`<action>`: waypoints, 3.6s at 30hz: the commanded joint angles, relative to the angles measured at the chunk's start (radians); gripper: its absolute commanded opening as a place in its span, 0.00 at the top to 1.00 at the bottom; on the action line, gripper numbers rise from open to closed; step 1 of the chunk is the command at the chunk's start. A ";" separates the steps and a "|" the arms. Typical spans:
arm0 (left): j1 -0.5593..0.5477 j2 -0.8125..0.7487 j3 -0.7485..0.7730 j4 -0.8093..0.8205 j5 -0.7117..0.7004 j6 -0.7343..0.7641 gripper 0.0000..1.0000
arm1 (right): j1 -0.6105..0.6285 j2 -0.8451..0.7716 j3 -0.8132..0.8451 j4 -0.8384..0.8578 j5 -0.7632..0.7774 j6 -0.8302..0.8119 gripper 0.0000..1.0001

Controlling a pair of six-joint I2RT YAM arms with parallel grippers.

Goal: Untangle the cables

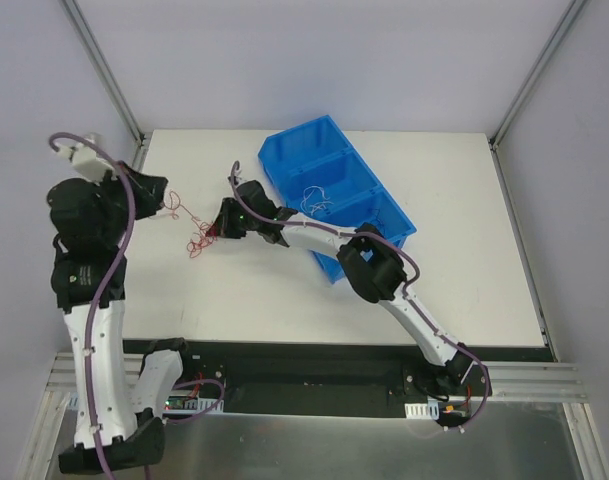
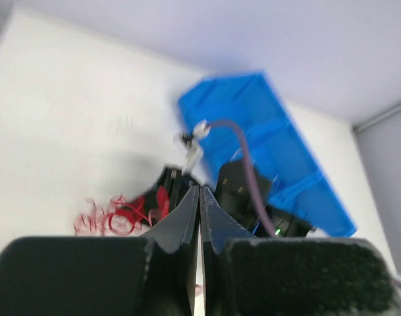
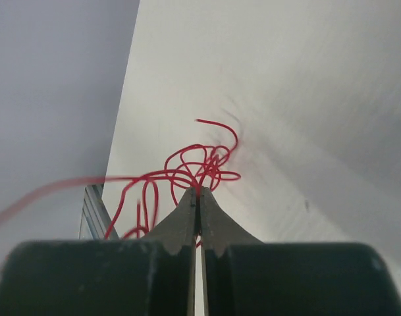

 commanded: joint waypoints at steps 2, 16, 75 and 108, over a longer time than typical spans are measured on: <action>-0.004 -0.090 0.351 0.136 -0.103 -0.047 1.00 | -0.063 -0.085 -0.056 -0.095 0.138 -0.089 0.99; -0.004 -0.071 0.254 0.130 -0.005 -0.154 1.00 | -0.111 -0.183 -0.119 -0.103 0.117 -0.154 0.85; -0.010 -0.168 0.218 -0.039 -0.552 0.051 1.00 | -0.154 -0.181 -0.132 -0.164 0.125 -0.165 0.99; -0.013 0.068 0.533 0.105 -0.152 -0.178 1.00 | -0.055 -0.091 -0.213 1.011 -0.434 0.051 0.16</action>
